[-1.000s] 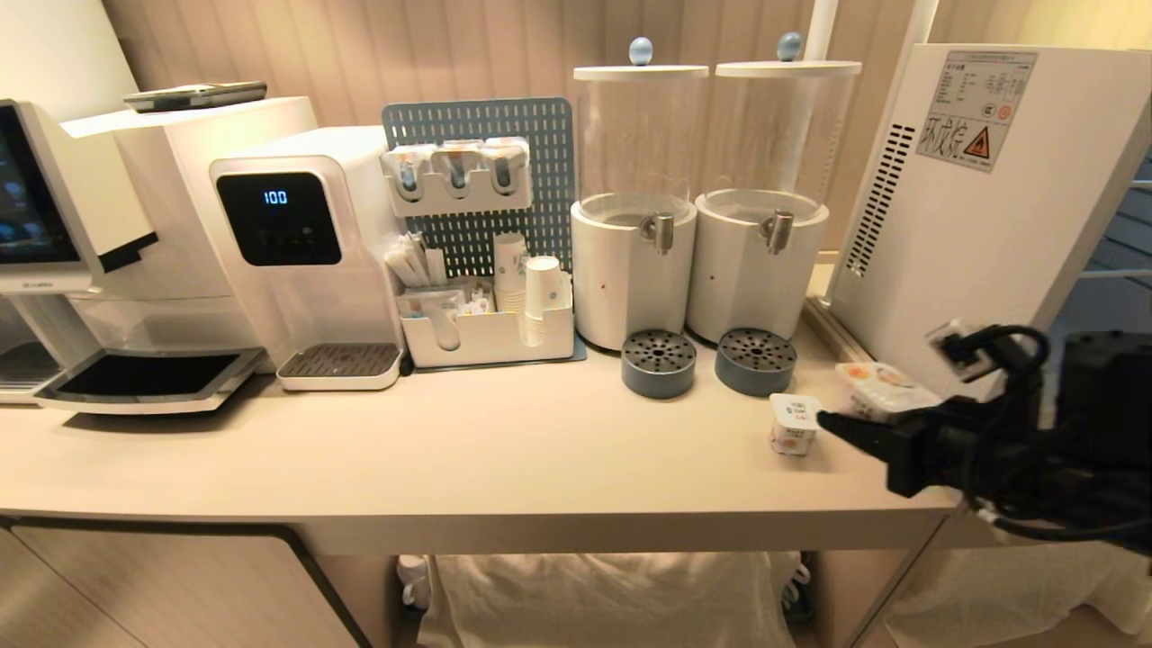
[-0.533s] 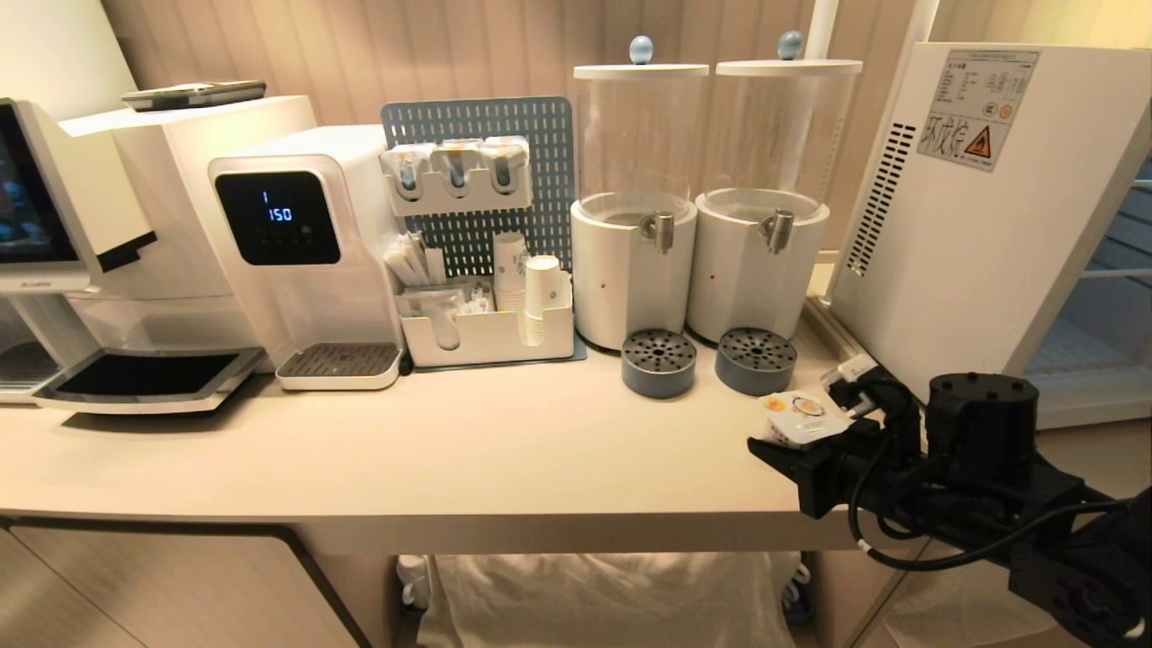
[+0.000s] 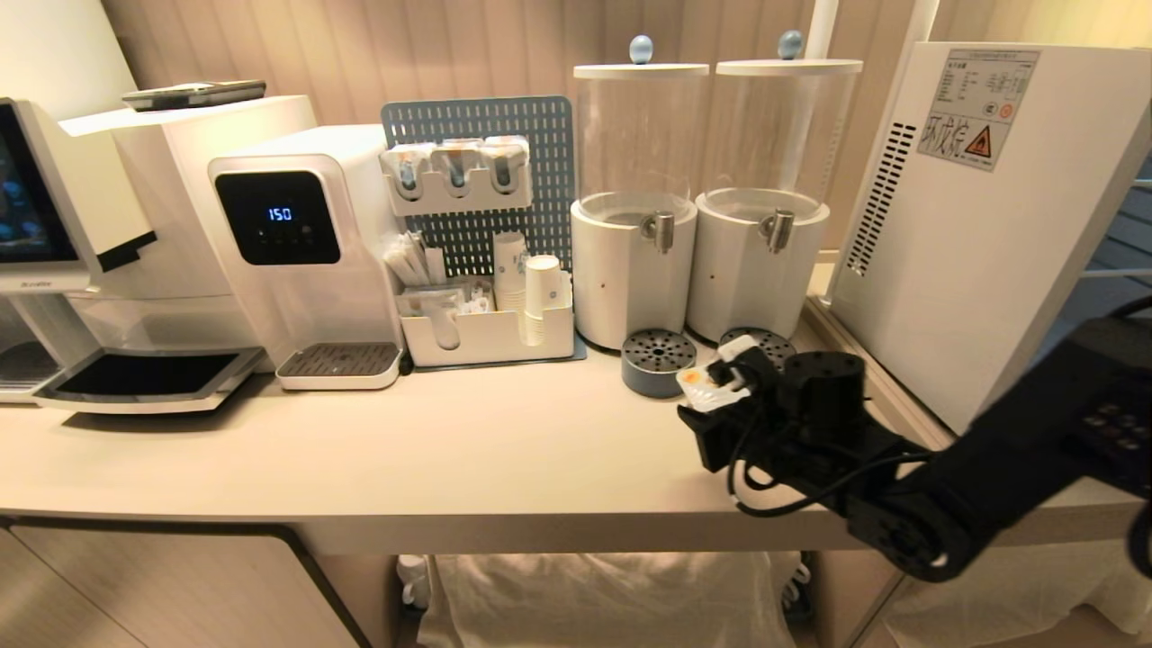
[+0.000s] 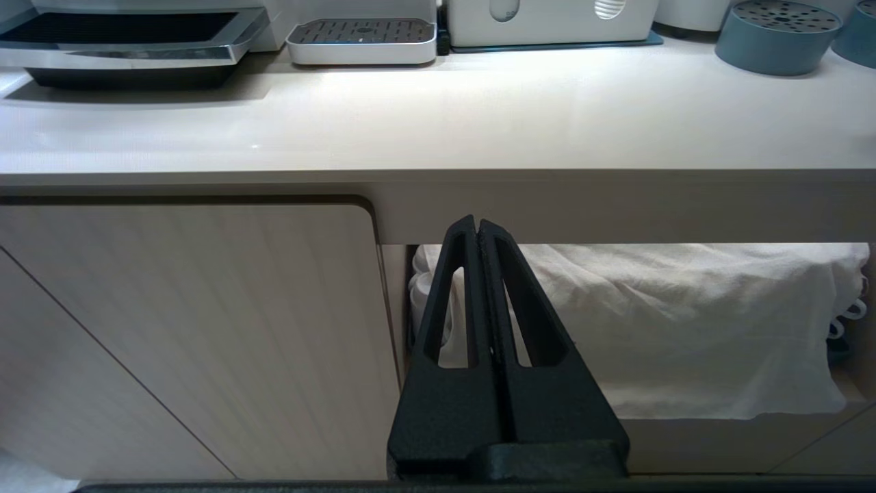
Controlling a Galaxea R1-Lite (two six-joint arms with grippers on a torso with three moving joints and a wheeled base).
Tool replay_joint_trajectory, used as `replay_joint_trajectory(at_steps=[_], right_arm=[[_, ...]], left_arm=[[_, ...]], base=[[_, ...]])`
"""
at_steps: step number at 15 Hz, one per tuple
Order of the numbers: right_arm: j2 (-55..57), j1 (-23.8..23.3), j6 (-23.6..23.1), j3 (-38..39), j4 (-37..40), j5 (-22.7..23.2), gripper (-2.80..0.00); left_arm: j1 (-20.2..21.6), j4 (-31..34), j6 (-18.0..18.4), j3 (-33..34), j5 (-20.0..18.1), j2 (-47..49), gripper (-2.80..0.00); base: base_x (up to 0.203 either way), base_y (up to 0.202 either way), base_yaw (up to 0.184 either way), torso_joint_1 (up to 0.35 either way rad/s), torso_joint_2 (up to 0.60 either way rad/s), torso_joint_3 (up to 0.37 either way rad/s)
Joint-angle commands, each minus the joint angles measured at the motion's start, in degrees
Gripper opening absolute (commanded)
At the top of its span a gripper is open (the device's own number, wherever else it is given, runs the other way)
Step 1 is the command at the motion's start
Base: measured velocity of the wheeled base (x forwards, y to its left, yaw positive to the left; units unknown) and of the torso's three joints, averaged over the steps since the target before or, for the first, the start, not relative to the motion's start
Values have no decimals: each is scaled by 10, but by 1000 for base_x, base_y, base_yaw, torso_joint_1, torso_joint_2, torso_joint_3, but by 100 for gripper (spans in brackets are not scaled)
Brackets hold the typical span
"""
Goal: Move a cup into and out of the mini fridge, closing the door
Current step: Place the yoghurt on the table
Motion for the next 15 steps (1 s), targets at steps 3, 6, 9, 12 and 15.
replay_joint_trajectory(at_steps=[3, 6, 9, 12, 15], right_arm=[[147, 66, -22, -146, 23, -94, -280], [160, 66, -22, -148, 36, -95, -280], [158, 51, -19, -115, 33, -91, -280], [168, 46, -19, -106, 33, -87, -280], [190, 33, -16, -139, 36, -88, -280]], left_arm=[[-1, 0, 0, 0, 0, 0, -280], [0, 0, 0, 0, 0, 0, -280], [-1, 0, 0, 0, 0, 0, -280], [-1, 0, 0, 0, 0, 0, -280], [-1, 0, 0, 0, 0, 0, -280]], base=[[0, 0, 0, 0, 0, 0], [0, 0, 0, 0, 0, 0], [0, 0, 0, 0, 0, 0], [0, 0, 0, 0, 0, 0], [0, 0, 0, 0, 0, 0]])
